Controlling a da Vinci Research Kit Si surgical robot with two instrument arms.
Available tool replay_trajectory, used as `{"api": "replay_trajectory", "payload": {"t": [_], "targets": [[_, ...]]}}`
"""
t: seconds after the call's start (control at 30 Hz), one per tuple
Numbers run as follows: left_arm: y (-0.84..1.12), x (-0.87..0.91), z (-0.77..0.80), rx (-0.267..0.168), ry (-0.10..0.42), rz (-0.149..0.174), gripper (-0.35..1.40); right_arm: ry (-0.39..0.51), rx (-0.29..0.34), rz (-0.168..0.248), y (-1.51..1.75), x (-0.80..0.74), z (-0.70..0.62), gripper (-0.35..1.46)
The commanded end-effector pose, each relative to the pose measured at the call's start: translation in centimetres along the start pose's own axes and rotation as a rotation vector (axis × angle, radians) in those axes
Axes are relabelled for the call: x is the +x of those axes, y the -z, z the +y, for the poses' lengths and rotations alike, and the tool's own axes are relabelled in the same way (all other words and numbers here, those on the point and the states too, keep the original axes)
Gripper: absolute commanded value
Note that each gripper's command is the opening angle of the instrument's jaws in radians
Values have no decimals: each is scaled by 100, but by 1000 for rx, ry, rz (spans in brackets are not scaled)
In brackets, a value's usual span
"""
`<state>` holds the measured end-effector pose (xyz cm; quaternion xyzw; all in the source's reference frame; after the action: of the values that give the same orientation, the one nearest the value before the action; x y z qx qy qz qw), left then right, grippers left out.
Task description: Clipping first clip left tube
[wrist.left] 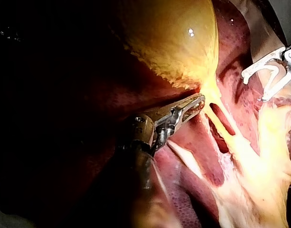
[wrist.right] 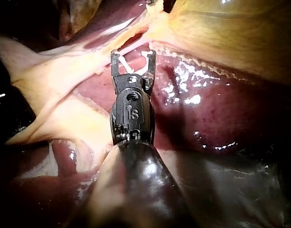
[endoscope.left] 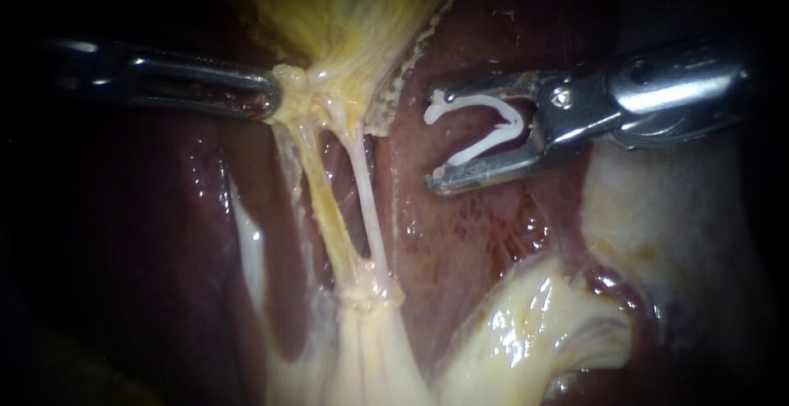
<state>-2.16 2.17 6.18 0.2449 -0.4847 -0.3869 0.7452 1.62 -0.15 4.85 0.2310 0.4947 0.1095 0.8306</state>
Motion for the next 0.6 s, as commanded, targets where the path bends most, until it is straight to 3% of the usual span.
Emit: {"api": "replay_trajectory", "payload": {"t": [0.03, 0.6], "targets": [[0, 0, 0, 0, 0, 0, -35, -6, 0, 2, -1, -1, -2, 49], [0, 0, 0, 0, 0, 0, -35, -90, 59, 4, -43, -27, -30, 49]]}}
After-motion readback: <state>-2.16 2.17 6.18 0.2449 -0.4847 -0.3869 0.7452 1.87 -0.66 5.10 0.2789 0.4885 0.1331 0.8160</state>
